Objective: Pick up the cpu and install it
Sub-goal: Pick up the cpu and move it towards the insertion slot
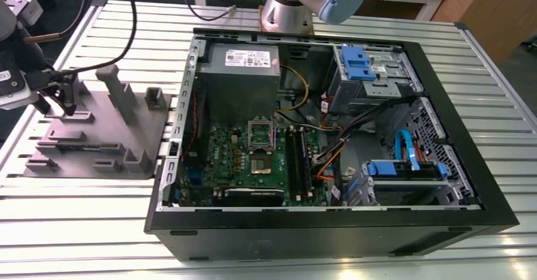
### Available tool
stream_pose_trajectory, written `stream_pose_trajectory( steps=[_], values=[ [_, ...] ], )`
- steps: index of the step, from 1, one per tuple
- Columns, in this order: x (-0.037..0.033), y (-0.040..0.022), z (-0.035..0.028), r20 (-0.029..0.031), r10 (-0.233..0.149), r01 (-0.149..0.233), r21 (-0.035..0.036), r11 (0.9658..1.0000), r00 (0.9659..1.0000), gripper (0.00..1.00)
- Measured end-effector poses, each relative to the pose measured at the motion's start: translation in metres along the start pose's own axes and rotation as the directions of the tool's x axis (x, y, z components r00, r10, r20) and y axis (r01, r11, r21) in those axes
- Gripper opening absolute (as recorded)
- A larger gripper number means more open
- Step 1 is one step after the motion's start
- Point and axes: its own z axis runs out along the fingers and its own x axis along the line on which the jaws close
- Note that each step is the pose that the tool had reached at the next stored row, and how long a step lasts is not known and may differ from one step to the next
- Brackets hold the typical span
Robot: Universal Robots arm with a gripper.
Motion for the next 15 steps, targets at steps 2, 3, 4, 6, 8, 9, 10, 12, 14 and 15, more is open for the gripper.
stream_pose_trajectory(
  steps=[2, 3, 4, 6, 8, 9, 10, 12, 14, 15],
  values=[
    [0.0, 0.0001, -0.0006, -0.0001, 0.0, 0.0, 0.0001, 1.0, 1.0, 0.47],
    [0.0, 0.0001, -0.0009, -0.0001, 0.0, 0.0, 0.0001, 1.0, 1.0, 0.47],
    [0.0, 0.0001, -0.0011, -0.0002, 0.0, 0.0, 0.0001, 1.0, 1.0, 0.47],
    [0.0, 0.0001, -0.0016, -0.0002, 0.0, 0.0, 0.0001, 1.0, 1.0, 0.47],
    [0.0, 0.0002, -0.0022, -0.0001, 0.0, 0.0, 0.0001, 1.0, 1.0, 0.47],
    [0.0001, 0.0002, -0.0027, -0.0002, 0.0, 0.0, 0.0001, 1.0, 1.0, 0.47],
    [0.0001, 0.0002, -0.0031, -0.0001, 0.0, 0.0, 0.0001, 1.0, 1.0, 0.47],
    [0.0001, 0.0003, -0.0037, 0.0001, 0.0, 0.0, 0.0, 1.0, 1.0, 0.47],
    [0.0001, 0.0004, -0.0049, -0.0003, 0.0, 0.0, 0.0001, 1.0, 1.0, 0.47],
    [0.0001, 0.0004, -0.0053, -0.0002, 0.0, 0.0, 0.0001, 1.0, 1.0, 0.47]
  ],
)
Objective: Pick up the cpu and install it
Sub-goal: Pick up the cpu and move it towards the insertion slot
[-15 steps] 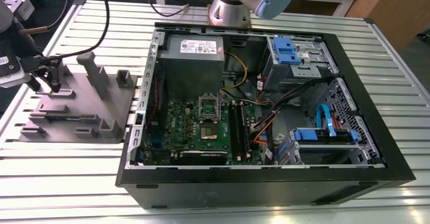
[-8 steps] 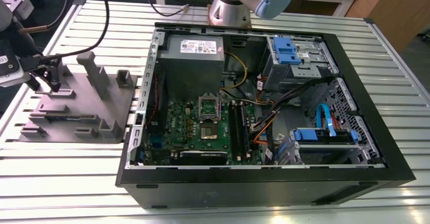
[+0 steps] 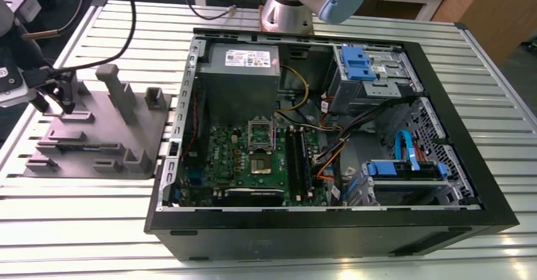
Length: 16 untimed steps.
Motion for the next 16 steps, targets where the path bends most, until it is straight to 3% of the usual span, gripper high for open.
stream_pose_trajectory(
  steps=[16],
  values=[
    [0.0002, 0.0012, -0.0061, 0.0, 0.0, 0.0, -0.0001, 1.0, 1.0, 0.47]
  ],
)
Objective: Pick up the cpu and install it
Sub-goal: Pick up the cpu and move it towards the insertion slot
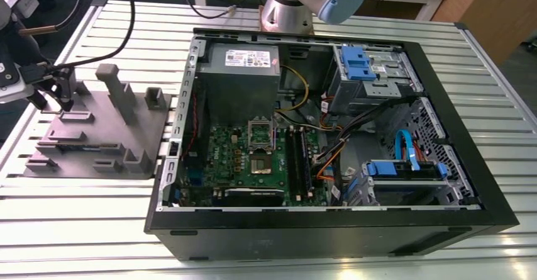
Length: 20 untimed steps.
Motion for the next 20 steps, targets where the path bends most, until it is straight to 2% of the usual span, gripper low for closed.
stream_pose_trajectory(
  steps=[20],
  values=[
    [0.0001, 0.0007, -0.0047, 0.0, 0.0, 0.0, 0.0011, 1.0, 1.0, 0.47]
  ],
)
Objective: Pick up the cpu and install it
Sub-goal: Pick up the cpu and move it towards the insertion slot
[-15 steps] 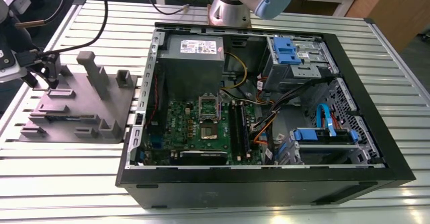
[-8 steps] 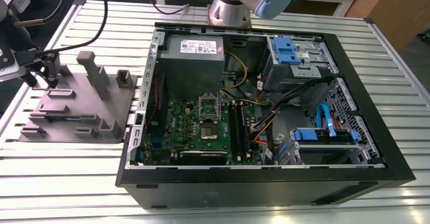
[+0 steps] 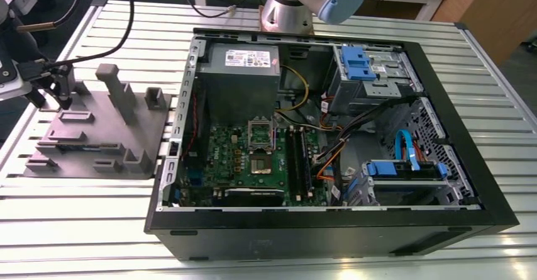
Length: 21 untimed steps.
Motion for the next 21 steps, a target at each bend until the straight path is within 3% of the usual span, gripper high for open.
stream_pose_trajectory(
  steps=[21],
  values=[
    [0.0, 0.0004, -0.0048, 0.0001, 0.0, 0.0, 0.0, 1.0, 1.0, 0.47]
  ],
)
